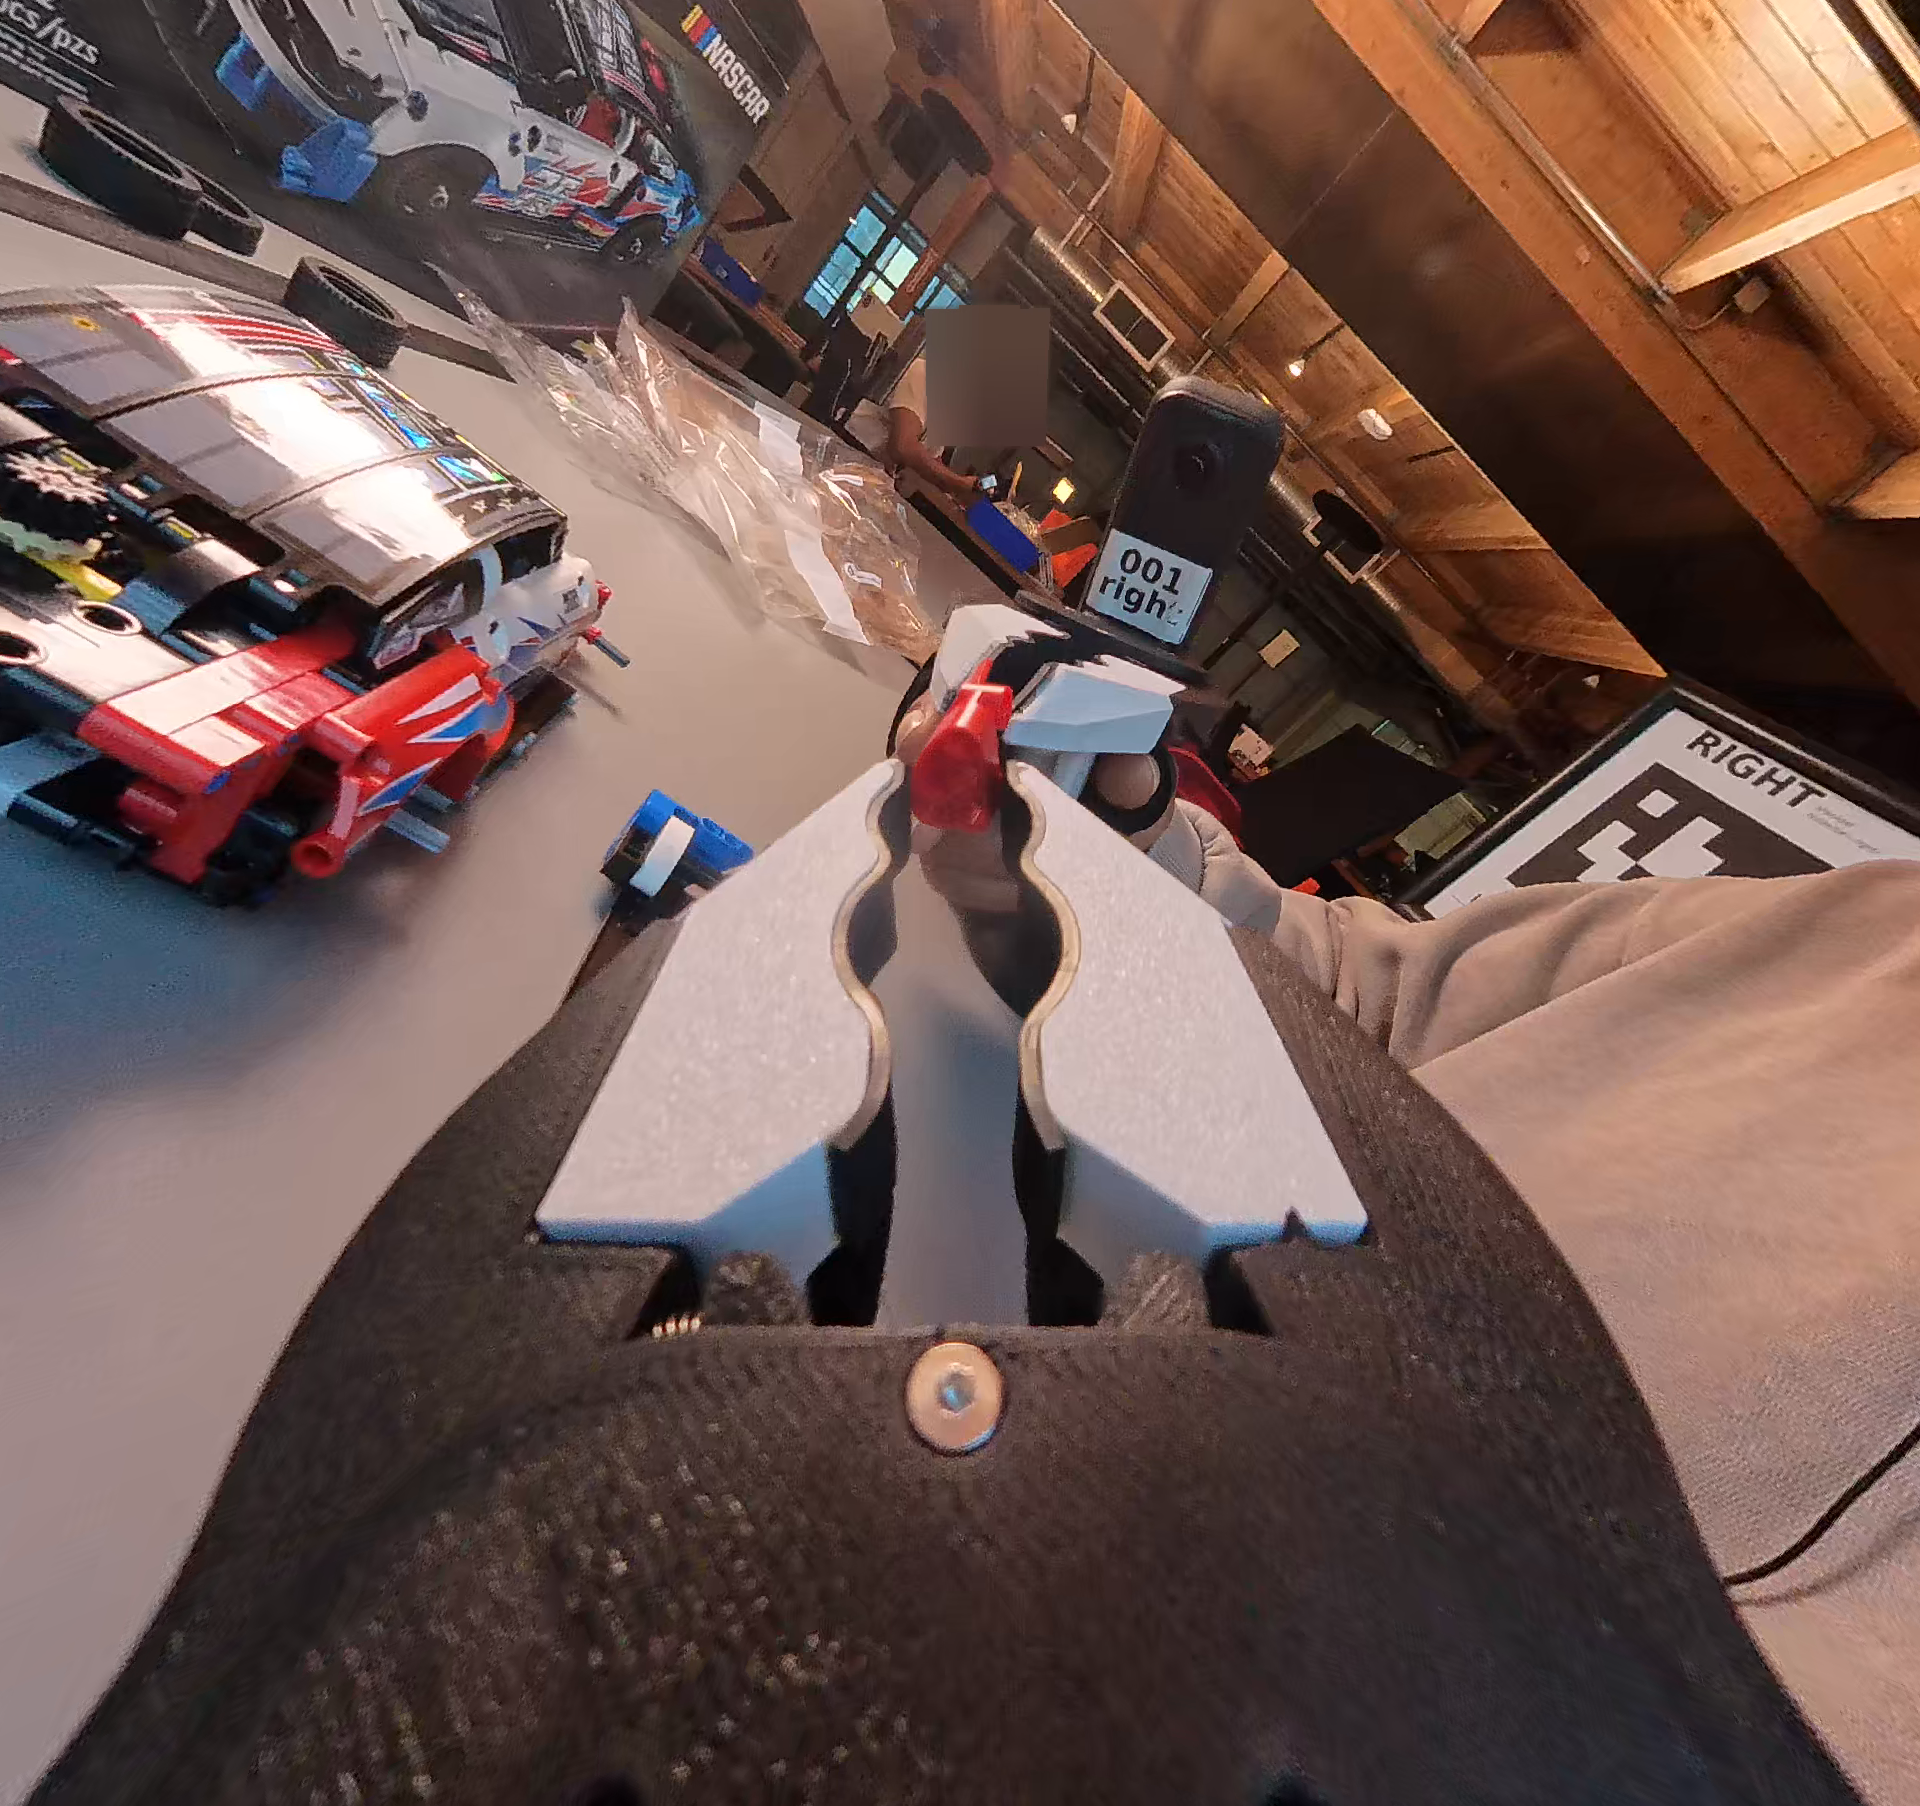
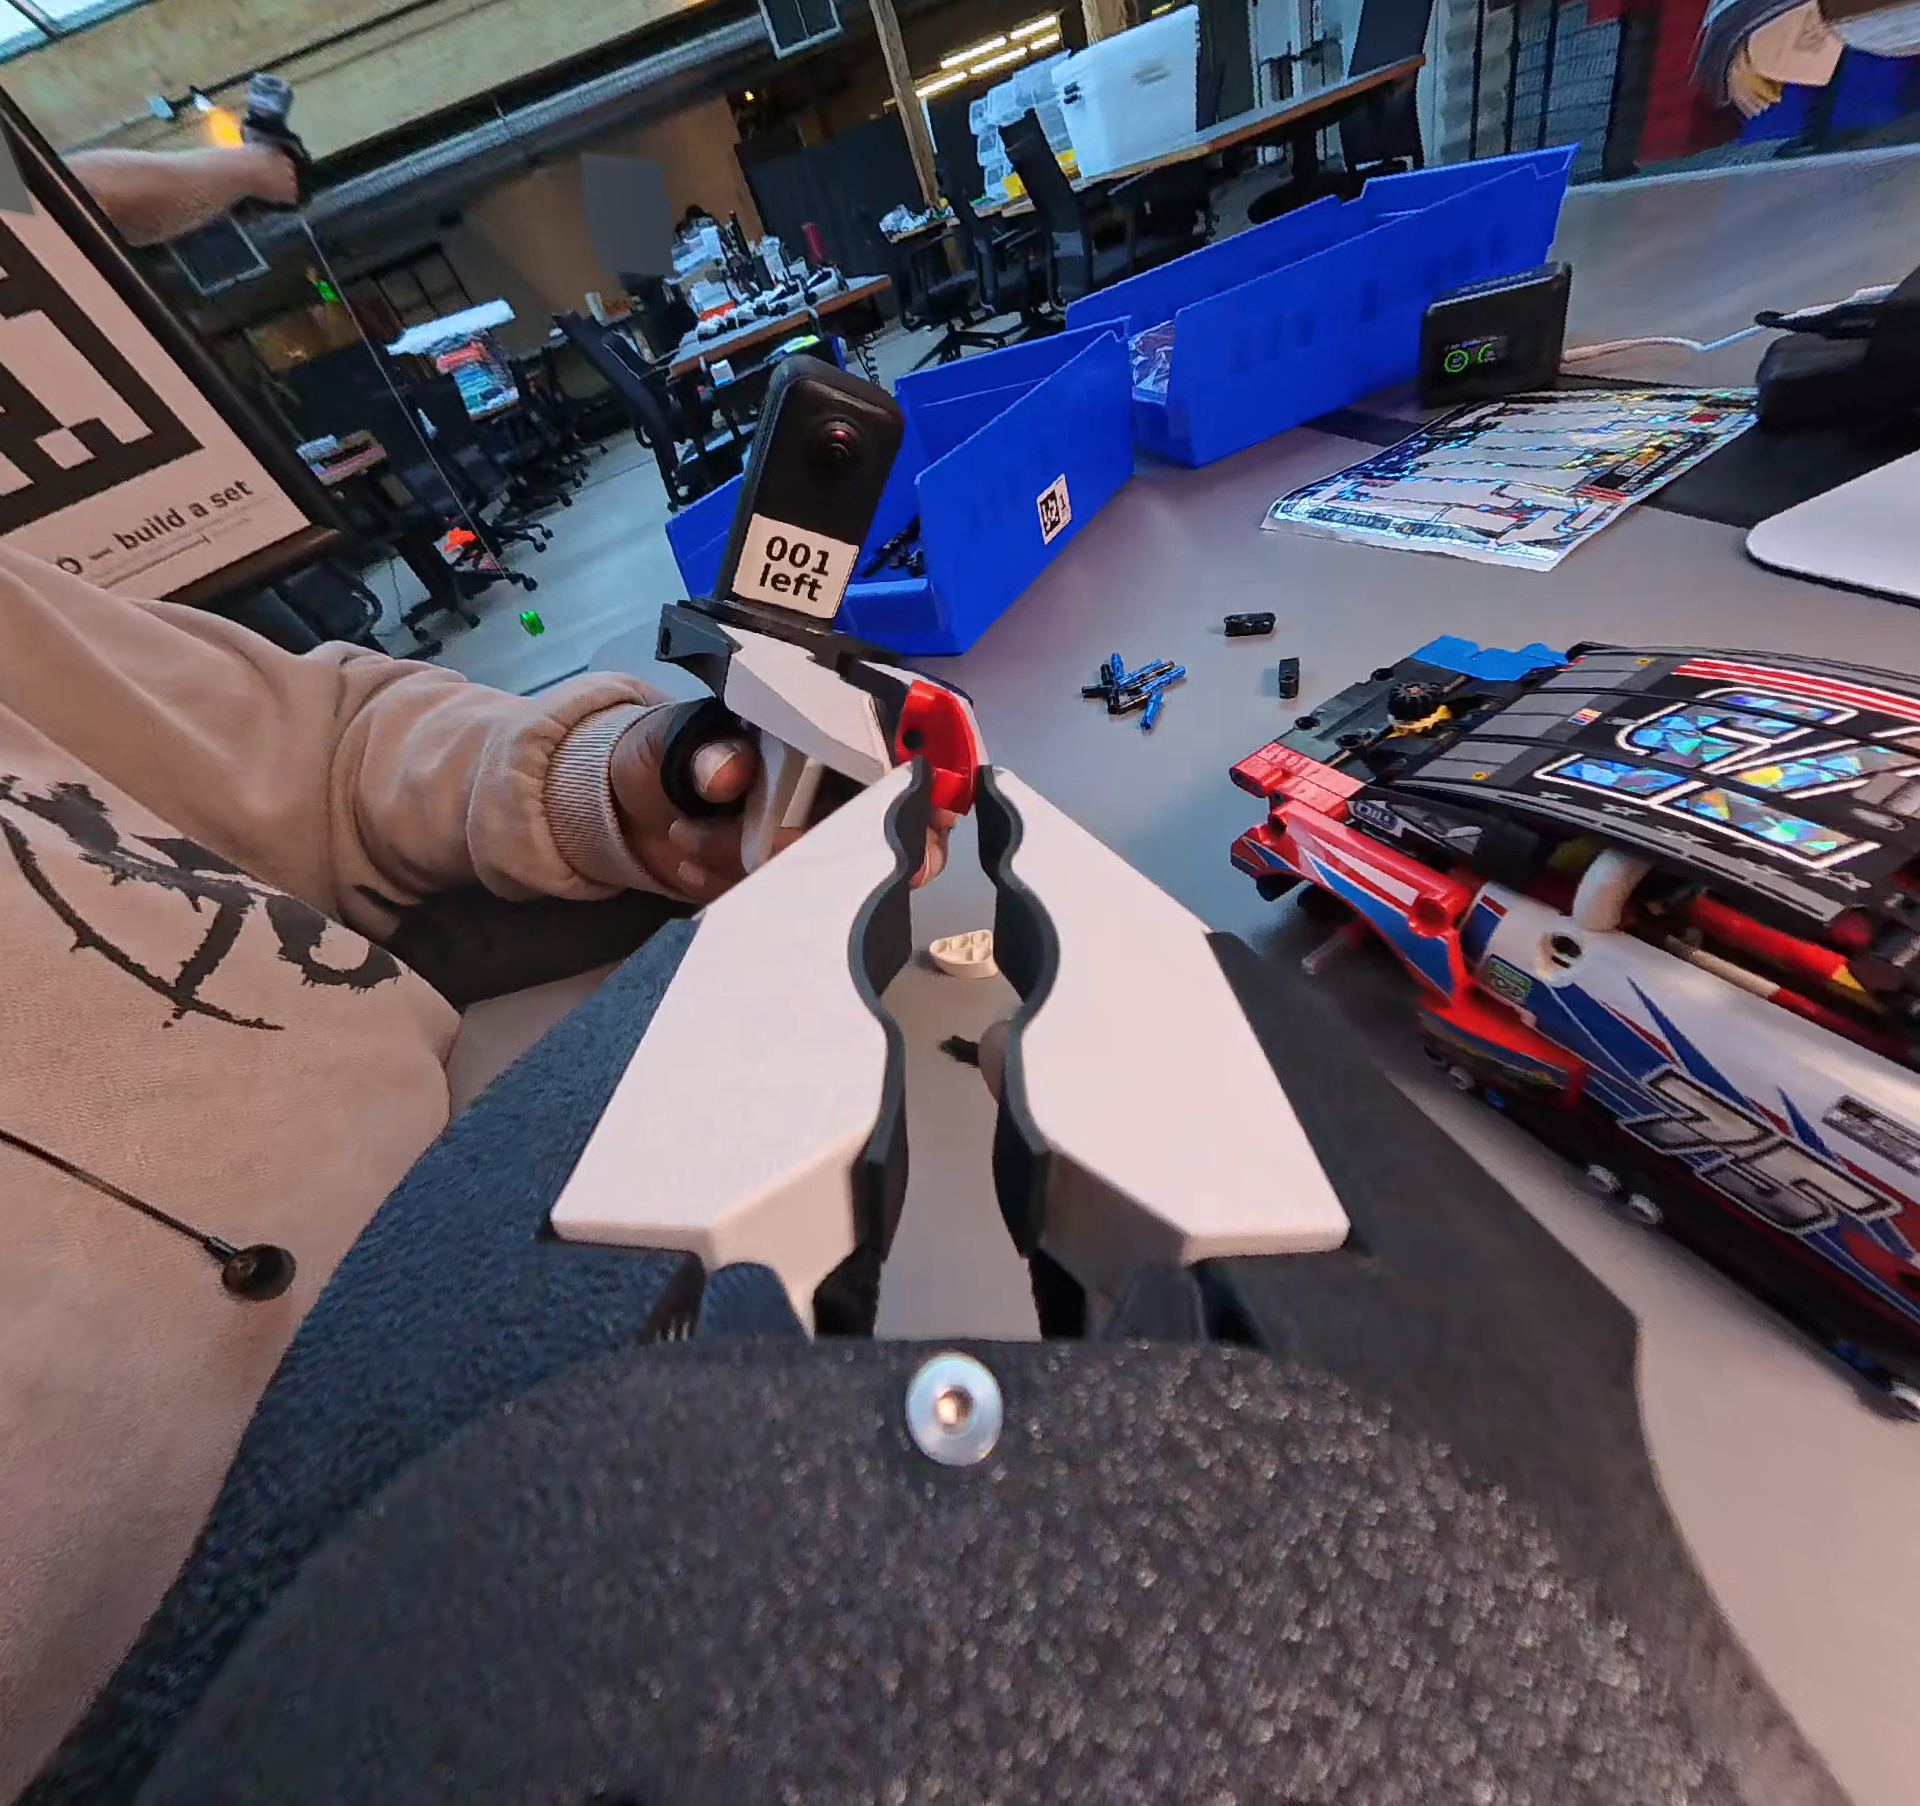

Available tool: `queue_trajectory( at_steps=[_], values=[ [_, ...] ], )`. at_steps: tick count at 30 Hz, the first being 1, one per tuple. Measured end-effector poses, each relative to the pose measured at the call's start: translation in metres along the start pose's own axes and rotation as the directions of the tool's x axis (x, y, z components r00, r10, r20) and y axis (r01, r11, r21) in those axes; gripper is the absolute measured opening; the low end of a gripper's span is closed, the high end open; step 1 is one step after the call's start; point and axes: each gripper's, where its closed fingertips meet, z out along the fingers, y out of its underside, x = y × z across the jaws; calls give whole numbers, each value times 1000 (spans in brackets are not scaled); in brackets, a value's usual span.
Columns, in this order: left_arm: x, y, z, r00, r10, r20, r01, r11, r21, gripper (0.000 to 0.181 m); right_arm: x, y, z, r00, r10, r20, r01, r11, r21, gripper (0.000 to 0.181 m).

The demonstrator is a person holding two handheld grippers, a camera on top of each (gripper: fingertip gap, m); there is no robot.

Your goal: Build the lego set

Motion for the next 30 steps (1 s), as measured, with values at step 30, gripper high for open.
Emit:
queue_trajectory(
  at_steps=[30],
  values=[
    [-14, 0, -4, 957, -285, -64, 287, 958, 28, 34, -7, 21, 5, 183, -959, -219, 901, 252, -352, 3]
  ],
)
